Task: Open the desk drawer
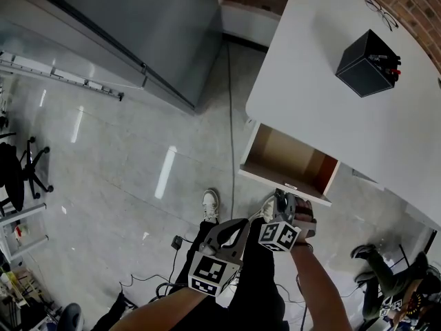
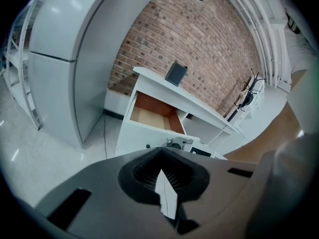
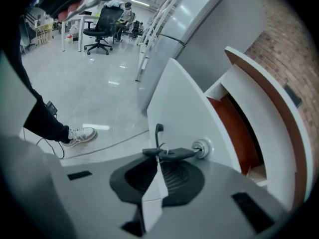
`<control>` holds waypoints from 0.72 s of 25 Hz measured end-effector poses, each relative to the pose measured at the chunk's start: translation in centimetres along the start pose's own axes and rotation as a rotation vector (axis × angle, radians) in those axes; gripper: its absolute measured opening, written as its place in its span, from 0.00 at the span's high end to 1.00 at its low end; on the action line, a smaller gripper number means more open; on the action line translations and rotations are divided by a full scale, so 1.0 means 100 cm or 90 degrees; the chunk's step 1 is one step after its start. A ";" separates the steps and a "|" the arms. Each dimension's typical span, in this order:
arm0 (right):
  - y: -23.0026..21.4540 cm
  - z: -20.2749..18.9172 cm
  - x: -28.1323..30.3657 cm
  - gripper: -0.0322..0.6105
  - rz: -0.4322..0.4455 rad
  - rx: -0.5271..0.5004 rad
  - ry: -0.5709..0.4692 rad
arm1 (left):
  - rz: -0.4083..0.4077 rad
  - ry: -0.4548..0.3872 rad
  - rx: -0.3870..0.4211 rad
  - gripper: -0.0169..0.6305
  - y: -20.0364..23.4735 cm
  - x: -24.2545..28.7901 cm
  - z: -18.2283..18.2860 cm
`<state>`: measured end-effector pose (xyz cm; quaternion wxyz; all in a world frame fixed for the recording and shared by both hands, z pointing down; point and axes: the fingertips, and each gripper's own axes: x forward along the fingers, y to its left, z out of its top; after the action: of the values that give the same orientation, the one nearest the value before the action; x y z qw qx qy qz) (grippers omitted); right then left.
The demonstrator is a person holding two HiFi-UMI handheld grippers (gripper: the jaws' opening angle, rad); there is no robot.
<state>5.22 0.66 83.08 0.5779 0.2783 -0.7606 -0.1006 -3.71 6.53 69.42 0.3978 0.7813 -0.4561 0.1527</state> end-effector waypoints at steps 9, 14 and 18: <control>-0.001 -0.002 -0.001 0.90 -0.005 0.032 0.012 | -0.002 0.006 0.000 0.96 0.003 0.001 0.000; 0.024 -0.012 -0.004 0.93 0.038 0.013 0.028 | -0.002 0.010 0.001 0.96 0.002 0.002 -0.001; 0.048 -0.022 -0.002 0.93 0.078 0.017 0.046 | -0.002 0.009 0.005 0.96 0.002 0.002 0.001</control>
<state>5.87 5.14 85.88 0.6062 0.2420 -0.7563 -0.0448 -3.82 6.28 69.57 0.3984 0.7825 -0.4512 0.1591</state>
